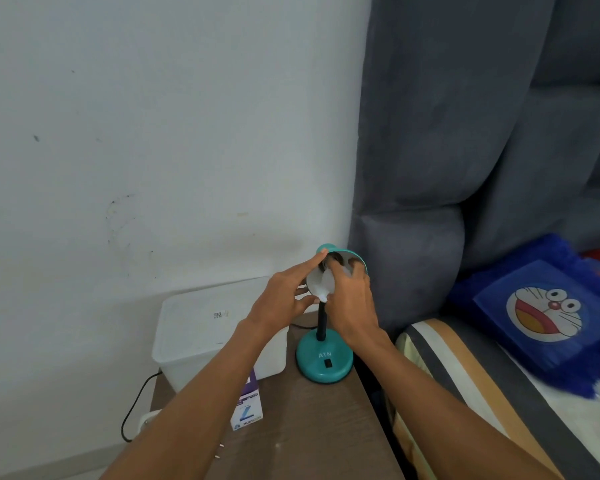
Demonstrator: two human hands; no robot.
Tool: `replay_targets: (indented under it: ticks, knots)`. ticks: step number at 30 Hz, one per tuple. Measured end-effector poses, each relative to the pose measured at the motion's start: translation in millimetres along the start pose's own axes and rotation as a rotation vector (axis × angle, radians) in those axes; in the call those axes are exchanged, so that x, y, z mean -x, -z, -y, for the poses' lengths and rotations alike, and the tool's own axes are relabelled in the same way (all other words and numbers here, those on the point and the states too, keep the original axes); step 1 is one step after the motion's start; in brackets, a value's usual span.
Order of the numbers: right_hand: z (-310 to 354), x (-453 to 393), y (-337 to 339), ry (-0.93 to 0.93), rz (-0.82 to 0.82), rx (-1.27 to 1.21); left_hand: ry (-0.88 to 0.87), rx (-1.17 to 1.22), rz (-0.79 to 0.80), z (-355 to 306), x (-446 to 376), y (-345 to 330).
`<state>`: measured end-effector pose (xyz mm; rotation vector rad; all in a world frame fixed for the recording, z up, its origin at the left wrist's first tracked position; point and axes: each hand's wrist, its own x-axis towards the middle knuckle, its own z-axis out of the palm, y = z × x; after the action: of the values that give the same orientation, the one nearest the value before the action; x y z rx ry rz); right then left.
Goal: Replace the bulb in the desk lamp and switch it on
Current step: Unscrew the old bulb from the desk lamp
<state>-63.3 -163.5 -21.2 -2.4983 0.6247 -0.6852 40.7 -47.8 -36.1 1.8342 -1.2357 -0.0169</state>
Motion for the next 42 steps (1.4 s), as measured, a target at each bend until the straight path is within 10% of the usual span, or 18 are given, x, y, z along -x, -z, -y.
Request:
replay_targets:
  ticks: [42]
  knots:
    - [-0.7,-4.5,5.5,-0.155,-0.02,-0.104,0.039,0.021,-0.015,-0.7,-0.8,-3.5]
